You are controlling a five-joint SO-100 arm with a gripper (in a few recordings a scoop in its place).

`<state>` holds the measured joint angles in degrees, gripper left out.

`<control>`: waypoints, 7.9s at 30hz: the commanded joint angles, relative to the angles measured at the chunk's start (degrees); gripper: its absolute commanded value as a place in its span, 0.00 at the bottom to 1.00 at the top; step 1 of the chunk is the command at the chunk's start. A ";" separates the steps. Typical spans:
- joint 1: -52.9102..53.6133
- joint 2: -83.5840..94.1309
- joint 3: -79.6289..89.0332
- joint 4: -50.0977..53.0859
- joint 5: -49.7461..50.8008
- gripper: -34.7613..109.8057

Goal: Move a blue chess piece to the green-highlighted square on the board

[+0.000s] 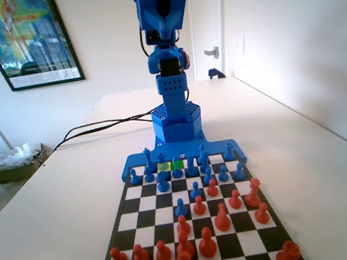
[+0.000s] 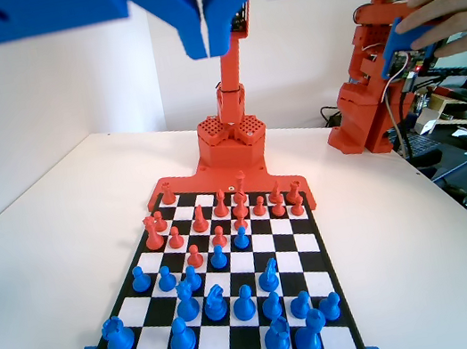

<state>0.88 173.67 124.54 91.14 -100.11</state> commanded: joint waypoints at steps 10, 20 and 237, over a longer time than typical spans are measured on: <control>0.79 1.32 0.26 -0.88 0.26 0.25; 0.79 1.32 0.18 -0.88 0.53 0.25; 19.25 -62.14 27.33 -41.66 -90.79 0.34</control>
<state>19.69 111.45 154.78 48.43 -167.08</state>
